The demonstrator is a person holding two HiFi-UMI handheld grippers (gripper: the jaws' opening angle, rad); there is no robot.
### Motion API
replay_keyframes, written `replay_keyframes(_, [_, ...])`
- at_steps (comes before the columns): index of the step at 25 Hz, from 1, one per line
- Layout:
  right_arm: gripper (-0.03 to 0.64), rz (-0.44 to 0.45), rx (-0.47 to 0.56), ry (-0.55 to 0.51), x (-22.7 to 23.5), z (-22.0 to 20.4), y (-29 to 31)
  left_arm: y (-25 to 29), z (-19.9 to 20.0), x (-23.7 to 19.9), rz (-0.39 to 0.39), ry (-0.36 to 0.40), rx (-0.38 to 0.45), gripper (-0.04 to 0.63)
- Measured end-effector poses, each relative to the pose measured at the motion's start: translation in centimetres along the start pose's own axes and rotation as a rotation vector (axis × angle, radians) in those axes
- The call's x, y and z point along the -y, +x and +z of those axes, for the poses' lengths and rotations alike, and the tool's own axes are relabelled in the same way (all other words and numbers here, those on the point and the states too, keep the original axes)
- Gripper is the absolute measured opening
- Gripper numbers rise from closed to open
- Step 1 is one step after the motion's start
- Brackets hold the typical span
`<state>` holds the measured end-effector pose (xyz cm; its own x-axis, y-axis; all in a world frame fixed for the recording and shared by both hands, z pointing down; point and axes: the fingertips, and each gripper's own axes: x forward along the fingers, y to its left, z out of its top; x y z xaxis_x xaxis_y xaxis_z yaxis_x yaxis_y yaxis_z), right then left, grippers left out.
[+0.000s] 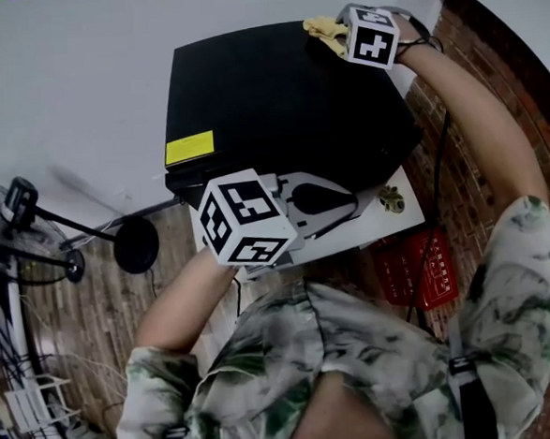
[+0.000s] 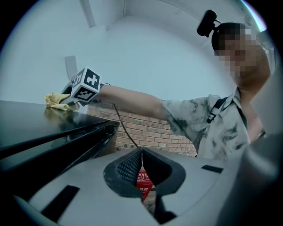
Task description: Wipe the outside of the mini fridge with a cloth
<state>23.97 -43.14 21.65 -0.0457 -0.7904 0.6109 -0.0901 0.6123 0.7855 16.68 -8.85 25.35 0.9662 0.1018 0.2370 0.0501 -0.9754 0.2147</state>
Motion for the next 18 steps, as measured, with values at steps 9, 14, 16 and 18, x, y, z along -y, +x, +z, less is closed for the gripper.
replay_keyframes(9, [0.095,0.022,0.181,0.236,0.5,-2.8,-0.3,2.6,1.2,-1.3,0.048,0.004,0.026,0.026])
replay_keyframes(14, [0.095,0.018,0.333,0.343,1.6,-3.5,-2.2,5.4,2.1,-1.1,0.08,0.018,0.064,0.026])
replay_keyframes(16, [0.096,0.0,0.361,0.328,2.1,-3.1,-3.3,5.8,2.2,-0.7,0.091,0.026,0.074,0.026])
replay_keyframes(18, [0.096,-0.019,0.392,0.331,2.5,-3.2,-4.3,6.3,2.1,-0.3,0.098,0.031,0.083,0.028])
